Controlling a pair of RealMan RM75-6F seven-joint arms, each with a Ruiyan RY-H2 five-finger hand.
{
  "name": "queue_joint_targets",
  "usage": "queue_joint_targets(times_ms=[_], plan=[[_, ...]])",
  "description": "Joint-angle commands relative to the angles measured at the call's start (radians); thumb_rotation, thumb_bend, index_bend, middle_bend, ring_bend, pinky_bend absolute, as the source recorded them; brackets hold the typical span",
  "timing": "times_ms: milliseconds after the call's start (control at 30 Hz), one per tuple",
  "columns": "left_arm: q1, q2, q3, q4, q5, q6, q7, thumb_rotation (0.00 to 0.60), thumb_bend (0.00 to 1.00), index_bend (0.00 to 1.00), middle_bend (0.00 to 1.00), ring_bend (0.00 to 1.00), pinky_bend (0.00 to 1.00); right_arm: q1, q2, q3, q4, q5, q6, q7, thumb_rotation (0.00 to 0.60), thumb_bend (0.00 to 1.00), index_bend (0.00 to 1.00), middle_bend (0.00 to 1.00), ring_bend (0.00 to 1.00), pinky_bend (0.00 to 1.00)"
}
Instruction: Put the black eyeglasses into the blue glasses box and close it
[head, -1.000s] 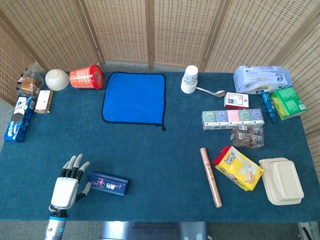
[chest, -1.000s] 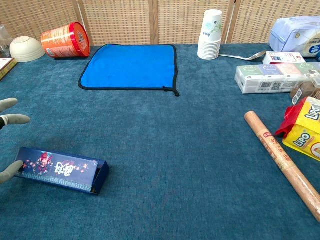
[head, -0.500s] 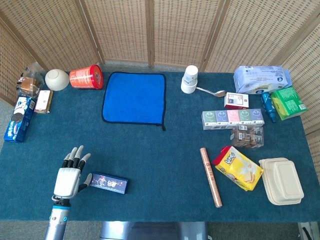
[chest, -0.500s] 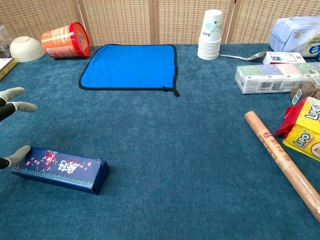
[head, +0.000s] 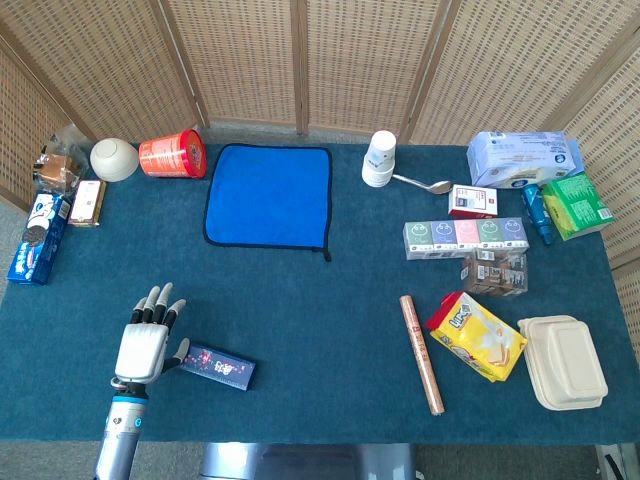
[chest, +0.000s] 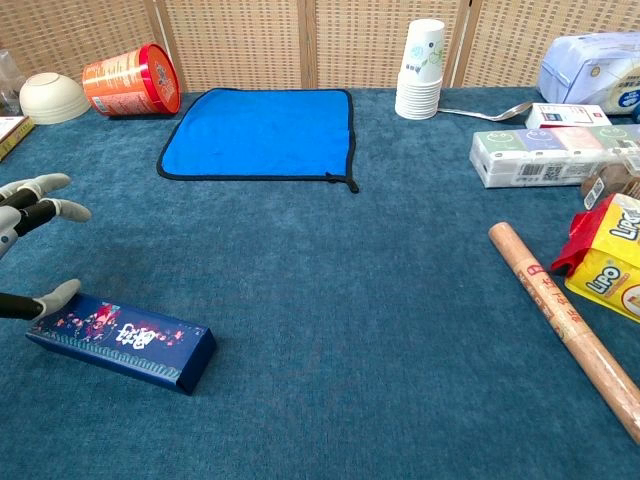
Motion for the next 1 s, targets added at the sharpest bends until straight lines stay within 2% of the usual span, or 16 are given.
queue_joint_targets(times_ms=[33,133,233,400,567,667,767,833,900,1000], plan=[[-0.014,0.026,0.009,-0.037,0.065,0.04,-0.027,0.245,0.33,0.2,0.0,0.0,0.12,0.0,0.002,0.0,-0.006,-0.006,0.001,-0.007,0.416,0.43,0.16,0.29,0.25,0.25],[-0.019,0.08,0.034,-0.104,0.112,0.055,-0.049,0.15,0.32,0.19,0.0,0.0,0.12,0.002,0.004,-0.001,-0.016,-0.013,0.001,-0.019,0.418,0.43,0.16,0.29,0.25,0.25],[-0.023,0.145,0.061,-0.193,0.119,0.031,-0.056,0.099,0.31,0.17,0.0,0.0,0.1,0.005,0.007,-0.002,-0.026,-0.023,0.0,-0.032,0.415,0.43,0.16,0.29,0.25,0.25],[-0.04,0.283,0.103,-0.371,0.059,-0.071,-0.042,0.084,0.27,0.18,0.0,0.0,0.07,0.01,0.01,-0.002,-0.045,-0.036,-0.004,-0.055,0.416,0.43,0.16,0.29,0.25,0.25],[-0.068,0.396,0.125,-0.49,-0.026,-0.155,0.098,0.08,0.26,0.15,0.0,0.0,0.06,0.012,0.01,-0.002,-0.062,-0.041,-0.005,-0.073,0.413,0.44,0.16,0.29,0.25,0.25],[-0.085,0.413,0.13,-0.52,-0.079,-0.188,0.177,0.089,0.26,0.14,0.0,0.0,0.05,0.012,0.011,-0.002,-0.069,-0.043,-0.004,-0.08,0.416,0.44,0.16,0.29,0.25,0.25],[-0.102,0.404,0.131,-0.526,-0.124,-0.209,0.238,0.214,0.26,0.13,0.0,0.0,0.04,0.011,0.013,-0.002,-0.074,-0.042,-0.002,-0.085,0.419,0.44,0.16,0.29,0.25,0.25],[-0.111,0.393,0.132,-0.523,-0.142,-0.213,0.276,0.353,0.26,0.11,0.0,0.0,0.04,0.01,0.014,-0.002,-0.076,-0.04,-0.002,-0.086,0.417,0.44,0.16,0.29,0.25,0.25],[-0.12,0.376,0.131,-0.517,-0.155,-0.212,0.311,0.425,0.26,0.09,0.0,0.0,0.04,0.01,0.015,-0.001,-0.077,-0.037,-0.001,-0.085,0.417,0.44,0.16,0.29,0.25,0.25],[-0.13,0.344,0.129,-0.509,-0.159,-0.206,0.332,0.459,0.26,0.08,0.0,0.0,0.04,0.008,0.015,0.0,-0.076,-0.035,0.002,-0.083,0.416,0.44,0.16,0.29,0.25,0.25]])
